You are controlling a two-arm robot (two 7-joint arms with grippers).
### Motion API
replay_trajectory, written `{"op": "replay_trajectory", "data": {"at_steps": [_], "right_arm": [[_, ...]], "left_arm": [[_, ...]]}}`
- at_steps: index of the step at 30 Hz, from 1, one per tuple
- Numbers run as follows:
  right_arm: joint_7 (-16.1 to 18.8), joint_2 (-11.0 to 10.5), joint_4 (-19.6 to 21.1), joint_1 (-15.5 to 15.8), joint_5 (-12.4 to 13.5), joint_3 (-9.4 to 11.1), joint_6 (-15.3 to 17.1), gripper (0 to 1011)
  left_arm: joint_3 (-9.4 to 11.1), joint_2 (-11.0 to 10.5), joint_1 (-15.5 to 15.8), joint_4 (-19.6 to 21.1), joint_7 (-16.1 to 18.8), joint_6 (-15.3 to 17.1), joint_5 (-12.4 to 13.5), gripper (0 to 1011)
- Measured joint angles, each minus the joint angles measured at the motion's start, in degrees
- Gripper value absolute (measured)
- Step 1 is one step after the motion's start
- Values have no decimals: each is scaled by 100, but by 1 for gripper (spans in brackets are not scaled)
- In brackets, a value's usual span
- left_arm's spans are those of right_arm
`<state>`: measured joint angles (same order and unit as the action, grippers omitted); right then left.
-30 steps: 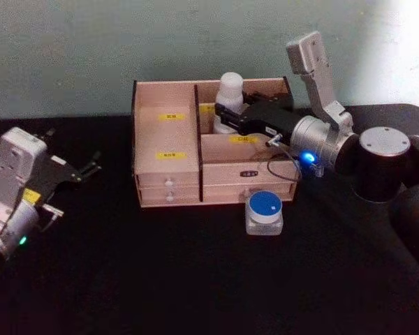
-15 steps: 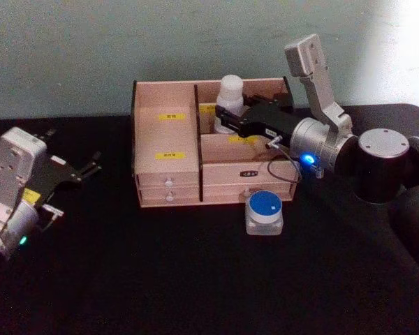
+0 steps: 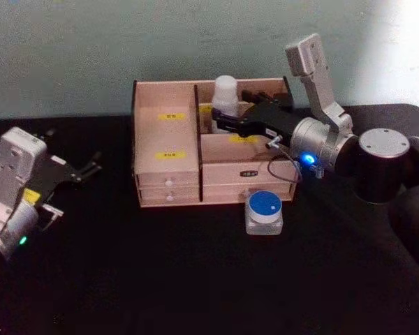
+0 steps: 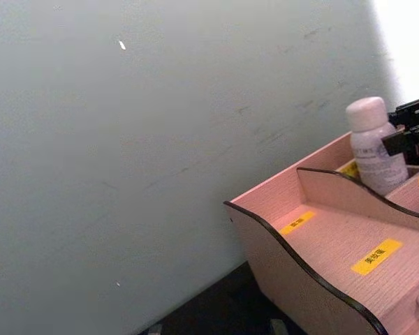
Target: Pick up the facial cleanser and watermelon frost from the table and place them into the tiered storage box.
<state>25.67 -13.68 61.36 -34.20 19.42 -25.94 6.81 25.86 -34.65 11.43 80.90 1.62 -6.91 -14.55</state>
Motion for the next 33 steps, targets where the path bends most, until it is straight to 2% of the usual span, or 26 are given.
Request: {"op": "replay_trajectory", "data": {"at_steps": [4, 13, 17, 21, 23, 26, 27, 30, 33], "right_arm": [[0, 0, 2, 0, 2, 0, 1, 995], [-1, -3, 17, 4, 8, 1, 4, 1000], [-9, -52, 191, 77, 6, 28, 15, 1000], [-23, -188, 566, 255, 4, 68, 108, 1000], [-23, -337, 911, 442, 22, 101, 198, 1000], [-22, -473, 1186, 621, 46, 132, 247, 1000], [-20, -571, 1391, 769, 68, 161, 262, 1000], [-18, -709, 1659, 994, 111, 202, 265, 1000], [-30, -939, 2087, 1424, 180, 281, 226, 1002]], "left_arm": [[0, 0, 0, 0, 0, 0, 0, 1001], [0, 0, 0, 0, 0, 0, 0, 1001], [0, 0, 0, 0, 0, 0, 0, 1001], [0, 0, 0, 0, 0, 0, 0, 1001], [0, 0, 0, 0, 0, 0, 0, 1001], [0, 0, 0, 0, 0, 0, 0, 1001], [0, 0, 0, 0, 0, 0, 0, 1001], [0, 0, 0, 0, 0, 0, 0, 1001], [0, 0, 0, 0, 0, 0, 0, 1001]]}}
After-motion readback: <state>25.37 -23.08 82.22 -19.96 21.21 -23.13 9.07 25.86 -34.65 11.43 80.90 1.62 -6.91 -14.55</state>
